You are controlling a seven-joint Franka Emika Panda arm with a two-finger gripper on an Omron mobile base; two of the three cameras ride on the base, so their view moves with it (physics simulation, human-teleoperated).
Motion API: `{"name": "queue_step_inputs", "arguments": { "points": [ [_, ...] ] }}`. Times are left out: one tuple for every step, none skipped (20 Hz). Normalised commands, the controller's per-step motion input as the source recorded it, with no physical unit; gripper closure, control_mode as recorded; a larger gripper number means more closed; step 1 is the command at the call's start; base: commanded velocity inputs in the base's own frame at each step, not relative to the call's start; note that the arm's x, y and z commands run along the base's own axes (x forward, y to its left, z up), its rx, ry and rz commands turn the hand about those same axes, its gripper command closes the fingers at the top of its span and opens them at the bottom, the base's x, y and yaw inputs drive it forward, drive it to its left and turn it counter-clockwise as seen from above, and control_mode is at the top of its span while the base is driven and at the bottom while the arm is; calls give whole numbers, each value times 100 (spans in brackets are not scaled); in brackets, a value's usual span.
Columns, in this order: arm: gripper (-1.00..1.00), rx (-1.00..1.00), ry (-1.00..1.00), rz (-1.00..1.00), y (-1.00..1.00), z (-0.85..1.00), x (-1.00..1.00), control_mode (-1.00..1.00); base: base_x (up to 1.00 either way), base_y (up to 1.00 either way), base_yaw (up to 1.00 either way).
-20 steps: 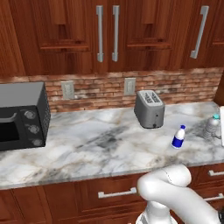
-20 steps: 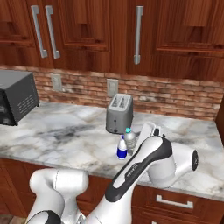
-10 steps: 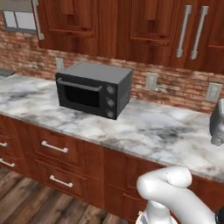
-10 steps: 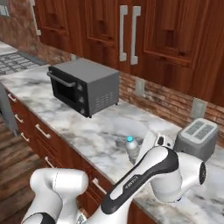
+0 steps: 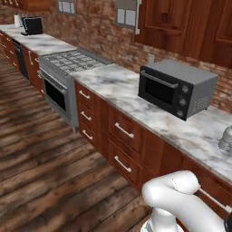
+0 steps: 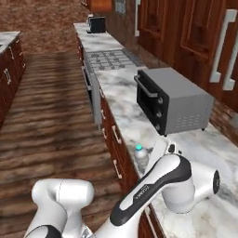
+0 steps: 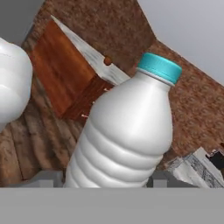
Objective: Take the bottled waters from the counter and place them in the freezer to freeze. Close the freezer door after placing the bottles.
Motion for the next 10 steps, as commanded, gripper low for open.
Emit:
{"name": "queue_step_inputs", "arguments": {
  "points": [
    [100,0,0,0,0,0,0,100,0,56,77],
    [100,0,0,0,0,0,0,100,0,58,77],
    [100,0,0,0,0,0,0,100,0,57,77],
    [100,0,0,0,0,0,0,100,0,57,78],
    [100,0,0,0,0,0,0,100,0,55,80],
    [100,0,0,0,0,0,0,100,0,52,82],
    [100,0,0,0,0,0,0,100,0,49,84],
    [100,0,0,0,0,0,0,100,0,46,86],
    [100,0,0,0,0,0,0,100,0,44,88],
    [100,0,0,0,0,0,0,100,0,40,90]
  ]
}}
